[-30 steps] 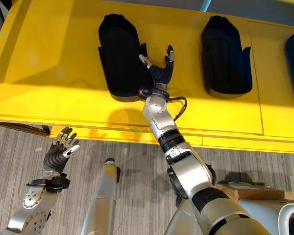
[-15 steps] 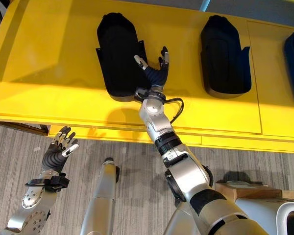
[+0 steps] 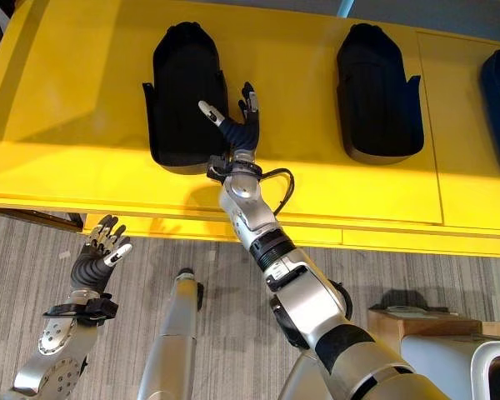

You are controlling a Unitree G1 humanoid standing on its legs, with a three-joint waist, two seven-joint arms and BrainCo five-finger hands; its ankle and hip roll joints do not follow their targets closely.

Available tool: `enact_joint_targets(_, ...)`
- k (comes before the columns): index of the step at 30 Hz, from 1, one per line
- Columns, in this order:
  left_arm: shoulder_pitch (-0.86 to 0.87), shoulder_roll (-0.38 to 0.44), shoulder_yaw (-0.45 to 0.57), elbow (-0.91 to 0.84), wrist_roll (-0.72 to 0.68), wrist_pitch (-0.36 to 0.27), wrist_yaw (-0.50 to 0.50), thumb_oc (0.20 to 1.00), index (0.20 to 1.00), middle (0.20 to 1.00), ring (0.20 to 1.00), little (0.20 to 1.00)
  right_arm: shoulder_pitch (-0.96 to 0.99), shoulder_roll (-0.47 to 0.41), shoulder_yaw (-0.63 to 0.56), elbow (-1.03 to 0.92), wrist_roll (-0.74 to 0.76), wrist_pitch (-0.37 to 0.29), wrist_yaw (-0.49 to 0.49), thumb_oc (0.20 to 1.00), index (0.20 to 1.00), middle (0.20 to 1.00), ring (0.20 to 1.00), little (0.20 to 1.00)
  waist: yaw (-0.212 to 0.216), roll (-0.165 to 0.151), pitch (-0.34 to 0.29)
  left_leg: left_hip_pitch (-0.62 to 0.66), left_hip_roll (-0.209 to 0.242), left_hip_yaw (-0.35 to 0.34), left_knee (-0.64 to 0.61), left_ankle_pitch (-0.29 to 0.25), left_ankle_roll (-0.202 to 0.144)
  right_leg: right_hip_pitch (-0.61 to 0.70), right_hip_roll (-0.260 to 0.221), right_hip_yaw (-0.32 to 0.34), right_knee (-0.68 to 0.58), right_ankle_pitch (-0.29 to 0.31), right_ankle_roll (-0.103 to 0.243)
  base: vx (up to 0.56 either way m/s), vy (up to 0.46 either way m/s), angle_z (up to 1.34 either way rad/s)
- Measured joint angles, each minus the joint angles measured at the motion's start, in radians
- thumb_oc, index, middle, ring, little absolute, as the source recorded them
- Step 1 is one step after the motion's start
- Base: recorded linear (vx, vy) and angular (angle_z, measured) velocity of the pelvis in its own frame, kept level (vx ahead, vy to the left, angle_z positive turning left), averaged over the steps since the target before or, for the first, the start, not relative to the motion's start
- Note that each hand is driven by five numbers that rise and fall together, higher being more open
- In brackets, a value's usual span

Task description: Move parts from the plastic box to the shelf.

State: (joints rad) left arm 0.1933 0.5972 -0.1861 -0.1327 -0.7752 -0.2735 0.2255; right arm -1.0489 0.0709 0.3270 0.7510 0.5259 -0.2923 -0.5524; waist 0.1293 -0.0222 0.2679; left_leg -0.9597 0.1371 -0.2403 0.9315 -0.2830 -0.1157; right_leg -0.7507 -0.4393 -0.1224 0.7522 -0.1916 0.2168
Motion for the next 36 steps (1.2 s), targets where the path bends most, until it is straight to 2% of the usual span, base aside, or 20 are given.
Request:
enact_joint_targets(7, 0.001, -0.001, 0.0, 0.001, 0.0, 0.0, 0.003, 1.0, 1.0, 1.0, 1.0, 1.0, 0.017, 0.001, 0.006, -0.027, 0.009, 0.0, 0.0, 1.0, 1.0, 1.0, 1.0, 1.0, 0.001, 0.001, 0.001, 0.002, 0.0, 0.001, -0.003, 0.006, -0.011, 0.001, 0.0, 0.0, 0.0, 0.0, 0.0, 0.0, 0.0, 0.0)
enact_joint_targets(15, 0.0, -0.002, 0.0, 0.001, 0.0, 0.0, 0.018, 1.0, 1.0, 1.0, 1.0, 1.0, 0.044, -0.01, 0.032, -0.07, 0.02, 0.007, -0.003, 1.0, 1.0, 1.0, 1.0, 1.0, -0.001, 0.006, 0.016, 0.017, 0.002, 0.001, -0.01, 0.005, -0.008, 0.012, 0.0, 0.001, -0.001, 0.0, -0.001, 0.0, 0.0, 0.0)
enact_joint_targets(21, -0.014, -0.004, 0.01, -0.001, 0.014, -0.001, 0.022, 1.0, 1.0, 1.0, 1.0, 1.0, 0.244, -0.119, 0.051, -0.416, -0.002, 0.024, -0.015, 1.0, 1.0, 1.0, 1.0, 1.0, 0.001, -0.007, 0.041, 0.019, 0.002, 0.005, -0.007, 0.01, -0.018, 0.013, 0.001, 0.005, 0.0, 0.0, -0.002, 0.0, 0.0, 0.0)
enact_joint_targets(23, -0.011, -0.004, 0.022, 0.0, 0.024, 0.0, 0.026, 1.0, 1.0, 1.0, 1.0, 1.0, 0.306, -0.165, 0.068, -0.471, -0.033, 0.022, -0.013, 1.0, 1.0, 1.0, 1.0, 1.0, -0.016, -0.014, 0.064, 0.035, 0.004, 0.007, -0.008, 0.007, -0.012, 0.018, 0.002, 0.012, 0.004, 0.0, -0.001, 0.01, -0.018, -0.05)
enact_joint_targets(25, -0.004, -0.004, 0.029, -0.004, 0.085, 0.0, 0.027, 1.0, 1.0, 1.0, 1.0, 1.0, 0.476, -0.227, 0.073, -0.681, -0.054, 0.023, 0.008, 1.0, 1.0, 1.0, 1.0, 1.0, -0.021, -0.017, 0.065, 0.043, 0.006, 0.01, -0.023, 0.007, -0.012, 0.02, 0.002, 0.012, 0.0, -0.001, -0.001, 0.0, -0.009, -0.02)
enact_joint_targets(28, 0.008, -0.003, 0.039, -0.005, 0.113, -0.001, 0.045, 1.0, 1.0, 1.0, 1.0, 1.0, 0.527, -0.251, 0.079, -0.714, -0.08, 0.014, 0.035, 1.0, 1.0, 1.0, 1.0, 1.0, -0.041, -0.018, 0.066, 0.052, 0.011, 0.01, -0.026, 0.007, -0.012, 0.019, 0.005, 0.014, 0.002, -0.001, 0.0, 0.0, -0.021, -0.05)
enact_joint_targets(29, 0.007, 0.001, 0.041, -0.009, 0.146, -0.002, 0.045, 1.0, 1.0, 1.0, 1.0, 1.0, 0.555, -0.262, 0.075, -0.764, -0.084, 0.007, 0.042, 1.0, 1.0, 1.0, 1.0, 1.0, -0.032, -0.021, 0.068, 0.051, 0.016, 0.014, -0.028, 0.008, -0.013, 0.018, 0.009, 0.015, 0.005, -0.002, 0.001, 0.01, -0.005, -0.09)
enact_joint_targets(31, 0.003, 0.003, 0.041, -0.012, 0.184, -0.002, 0.048, 1.0, 1.0, 1.0, 1.0, 1.0, 0.55, -0.281, 0.068, -0.776, -0.11, 0.002, 0.057, 1.0, 1.0, 1.0, 1.0, 1.0, -0.038, -0.033, 0.072, 0.056, 0.024, 0.014, -0.037, 0.009, -0.014, 0.013, 0.015, 0.016, 0.004, -0.001, 0.0, -0.03, -0.008, -0.08)
enact_joint_targets(34, 0.021, 0.017, 0.051, -0.025, 0.244, 0.011, 0.068, 1.0, 1.0, 1.0, 1.0, 1.0, 0.661, -0.317, 0.052, -0.934, -0.135, -0.012, 0.087, 1.0, 1.0, 1.0, 1.0, 1.0, -0.036, -0.04, 0.073, 0.074, 0.033, 0.028, -0.055, 0.011, -0.03, 0.018, 0.019, 0.026, -0.002, -0.003, -0.002, 0.03, -0.027, -0.06)
enact_joint_targets(36, 0.037, 0.021, 0.053, -0.024, 0.278, 0.019, 0.088, 1.0, 1.0, 1.0, 1.0, 1.0, 0.691, -0.333, 0.014, -0.955, -0.157, -0.023, 0.1, 1.0, 1.0, 1.0, 1.0, 1.0, -0.045, -0.042, 0.073, 0.09, 0.037, 0.03, -0.061, 0.012, -0.031, 0.025, 0.021, 0.028, 0.003, -0.008, 0.004, -0.07, 0.01, -0.05)
